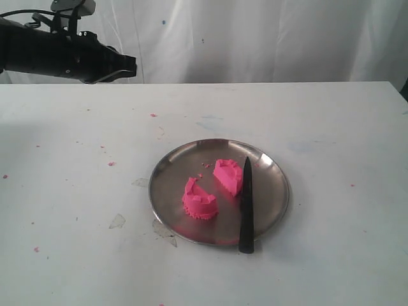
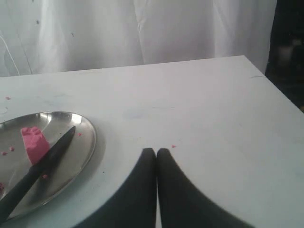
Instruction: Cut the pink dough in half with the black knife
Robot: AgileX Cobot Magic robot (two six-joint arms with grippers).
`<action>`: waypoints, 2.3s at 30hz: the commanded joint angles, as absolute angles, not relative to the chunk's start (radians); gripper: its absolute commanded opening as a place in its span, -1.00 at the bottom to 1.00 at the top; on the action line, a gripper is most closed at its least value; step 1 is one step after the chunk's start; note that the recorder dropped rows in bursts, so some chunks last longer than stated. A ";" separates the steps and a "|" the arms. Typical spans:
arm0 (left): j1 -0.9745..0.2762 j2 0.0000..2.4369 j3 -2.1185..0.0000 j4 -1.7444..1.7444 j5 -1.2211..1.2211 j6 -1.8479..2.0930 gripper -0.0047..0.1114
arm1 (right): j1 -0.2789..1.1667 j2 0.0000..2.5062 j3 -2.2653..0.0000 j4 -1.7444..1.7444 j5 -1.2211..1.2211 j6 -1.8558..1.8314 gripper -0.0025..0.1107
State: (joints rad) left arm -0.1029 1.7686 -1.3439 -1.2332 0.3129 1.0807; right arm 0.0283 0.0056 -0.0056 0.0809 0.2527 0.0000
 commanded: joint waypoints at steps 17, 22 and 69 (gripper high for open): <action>-0.103 1.358 -0.948 -1.247 0.276 1.080 -0.92 | 0.023 0.000 0.000 0.078 0.239 0.000 -0.96; -0.103 1.151 -0.761 -1.247 0.281 1.080 -0.92 | 0.023 0.000 0.000 0.078 0.239 0.000 -0.96; -0.103 0.017 0.000 -0.095 0.087 -0.080 -0.92 | 0.023 0.000 0.000 0.078 0.239 0.000 -0.96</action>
State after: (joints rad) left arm -0.1029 0.0474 -0.0055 -0.1279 0.0746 -0.0494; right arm 0.0283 0.0056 -0.0056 0.0809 0.2527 0.0000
